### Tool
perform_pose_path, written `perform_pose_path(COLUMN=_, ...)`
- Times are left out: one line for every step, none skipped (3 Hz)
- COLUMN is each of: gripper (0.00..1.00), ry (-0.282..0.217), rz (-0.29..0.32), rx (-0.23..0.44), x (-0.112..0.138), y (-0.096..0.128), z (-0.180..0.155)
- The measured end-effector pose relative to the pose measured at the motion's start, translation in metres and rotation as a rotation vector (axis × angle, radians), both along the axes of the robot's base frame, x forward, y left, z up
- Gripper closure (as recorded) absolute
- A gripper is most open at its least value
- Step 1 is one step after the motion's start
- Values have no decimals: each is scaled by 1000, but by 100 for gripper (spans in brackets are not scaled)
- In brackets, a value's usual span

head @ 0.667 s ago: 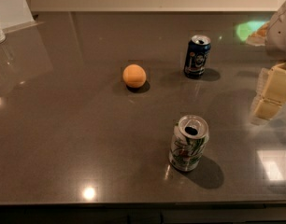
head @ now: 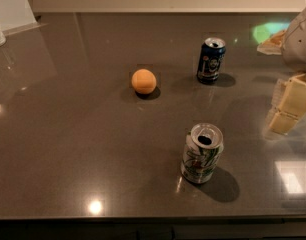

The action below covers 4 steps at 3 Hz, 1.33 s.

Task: Move 7up can near pepsi can

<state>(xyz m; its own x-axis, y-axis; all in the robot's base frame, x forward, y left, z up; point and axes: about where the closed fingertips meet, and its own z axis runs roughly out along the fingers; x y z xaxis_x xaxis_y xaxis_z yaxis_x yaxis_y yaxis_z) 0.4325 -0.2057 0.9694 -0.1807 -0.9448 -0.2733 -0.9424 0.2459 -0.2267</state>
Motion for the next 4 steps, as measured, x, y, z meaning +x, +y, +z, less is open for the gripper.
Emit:
perform_pose_path(gripper=0, ry=-6, rz=61, rx=108, x=-13, y=13, z=-11)
perform_pose_path(gripper=0, ry=-16, rz=135, rx=215, x=-30, y=33, z=-26)
perform_pose_path(gripper=0, ry=3, rz=198, rx=307, x=-41, y=54, z=-42)
perform_pose_path(gripper=0, ry=16, rz=237, rx=371, x=-49, y=72, z=-53)
